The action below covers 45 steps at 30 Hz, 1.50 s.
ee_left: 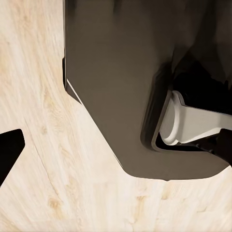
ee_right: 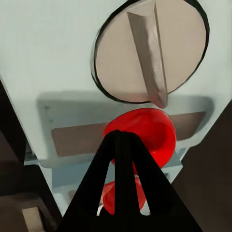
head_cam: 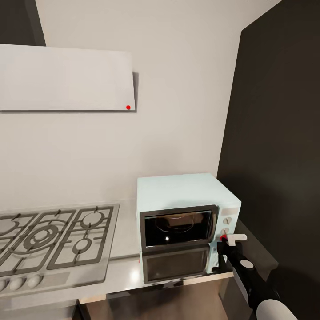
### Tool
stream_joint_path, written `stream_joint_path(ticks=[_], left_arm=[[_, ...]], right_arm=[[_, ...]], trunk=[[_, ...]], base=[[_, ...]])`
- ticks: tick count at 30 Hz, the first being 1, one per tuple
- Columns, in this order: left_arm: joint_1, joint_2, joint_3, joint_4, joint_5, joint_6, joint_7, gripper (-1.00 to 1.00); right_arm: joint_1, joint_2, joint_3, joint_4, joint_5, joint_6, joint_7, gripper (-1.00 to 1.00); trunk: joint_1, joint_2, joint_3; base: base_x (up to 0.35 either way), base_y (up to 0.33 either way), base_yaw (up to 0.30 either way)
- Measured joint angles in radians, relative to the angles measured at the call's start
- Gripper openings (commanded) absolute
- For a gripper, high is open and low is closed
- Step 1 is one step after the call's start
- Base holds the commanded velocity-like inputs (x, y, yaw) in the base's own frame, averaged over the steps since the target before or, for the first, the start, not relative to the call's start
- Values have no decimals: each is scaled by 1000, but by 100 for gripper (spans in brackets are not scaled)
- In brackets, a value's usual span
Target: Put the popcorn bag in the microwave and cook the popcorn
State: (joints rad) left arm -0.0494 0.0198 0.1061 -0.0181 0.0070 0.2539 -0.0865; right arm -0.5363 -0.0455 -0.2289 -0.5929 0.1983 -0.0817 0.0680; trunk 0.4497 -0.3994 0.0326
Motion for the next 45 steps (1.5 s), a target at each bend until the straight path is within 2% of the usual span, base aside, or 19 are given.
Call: stream_joint_path(ticks=[6, 20, 23, 29, 30, 45], left_arm=[[0, 0, 0, 0, 0, 0, 0, 100], [0, 0, 0, 0, 0, -1, 0, 100], [0, -1, -1, 0, 0, -1, 0, 100], [0, -1, 0, 0, 0, -1, 0, 100], [0, -1, 0, 0, 0, -1, 0, 100], [0, -2, -2, 0, 0, -1, 0, 100]], right_arm=[[20, 0, 0, -1, -1, 0, 0, -100], [20, 0, -1, 2, 1, 0, 0, -100], [0, 0, -2, 2, 0, 0, 0, -100], [0, 0, -2, 0, 0, 0, 0, -100], [0, 0, -2, 0, 0, 0, 0, 100], [0, 0, -4, 0, 0, 0, 0, 100]], trunk=[[-1, -1, 0], [0, 0, 0], [1, 0, 0], [0, 0, 0], [0, 0, 0], [0, 0, 0]], base=[[100, -84, 0], [-3, 0, 0], [-214, 0, 0], [-245, 0, 0], [-32, 0, 0], [-59, 0, 0]])
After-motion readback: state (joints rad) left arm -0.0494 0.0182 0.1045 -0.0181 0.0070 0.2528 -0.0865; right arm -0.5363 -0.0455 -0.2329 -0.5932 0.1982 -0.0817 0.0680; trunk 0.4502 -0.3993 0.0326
